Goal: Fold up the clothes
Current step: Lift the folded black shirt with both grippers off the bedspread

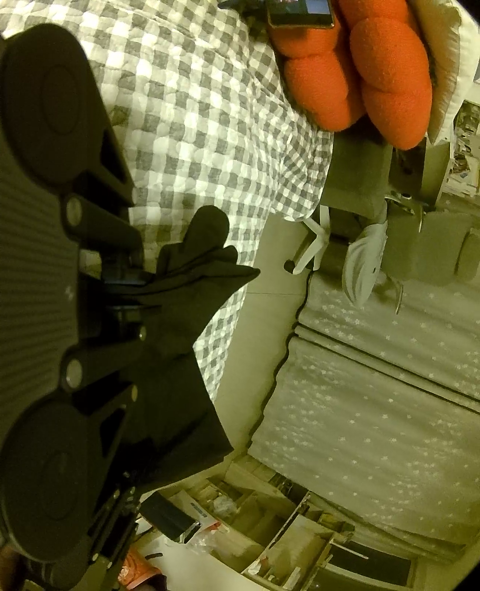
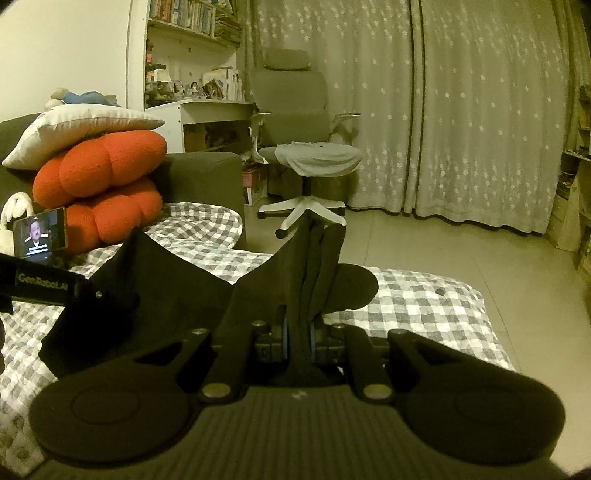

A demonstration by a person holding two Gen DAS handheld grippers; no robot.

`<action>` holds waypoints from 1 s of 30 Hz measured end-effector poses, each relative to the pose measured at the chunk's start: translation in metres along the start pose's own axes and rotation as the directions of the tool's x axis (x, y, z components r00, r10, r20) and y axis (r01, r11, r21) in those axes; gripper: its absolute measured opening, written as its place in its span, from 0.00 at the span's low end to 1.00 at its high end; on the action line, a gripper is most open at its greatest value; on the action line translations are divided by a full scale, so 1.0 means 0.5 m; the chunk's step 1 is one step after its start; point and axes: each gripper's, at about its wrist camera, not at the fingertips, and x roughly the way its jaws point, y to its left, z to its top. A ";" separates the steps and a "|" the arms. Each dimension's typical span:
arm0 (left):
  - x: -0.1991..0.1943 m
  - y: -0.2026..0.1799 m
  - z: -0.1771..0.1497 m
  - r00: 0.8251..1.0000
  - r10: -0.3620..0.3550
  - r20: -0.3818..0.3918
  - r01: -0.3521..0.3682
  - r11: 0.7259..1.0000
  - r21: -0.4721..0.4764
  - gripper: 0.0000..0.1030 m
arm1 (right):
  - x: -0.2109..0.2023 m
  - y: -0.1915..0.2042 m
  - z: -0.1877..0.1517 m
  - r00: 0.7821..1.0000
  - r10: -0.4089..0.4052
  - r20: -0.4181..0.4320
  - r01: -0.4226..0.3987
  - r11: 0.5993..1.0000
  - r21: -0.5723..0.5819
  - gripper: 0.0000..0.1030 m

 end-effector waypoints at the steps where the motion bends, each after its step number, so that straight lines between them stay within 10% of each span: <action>1: 0.001 -0.001 0.000 1.000 0.003 0.000 -0.003 1.000 0.003 0.09 | -0.001 0.001 0.001 1.000 0.000 0.001 0.000 1.000 -0.002 0.12; 30: 0.000 -0.024 -0.016 0.981 0.192 0.034 -0.195 0.976 0.100 0.09 | 0.025 0.045 0.002 0.995 -0.092 -0.028 0.092 0.996 -0.001 0.12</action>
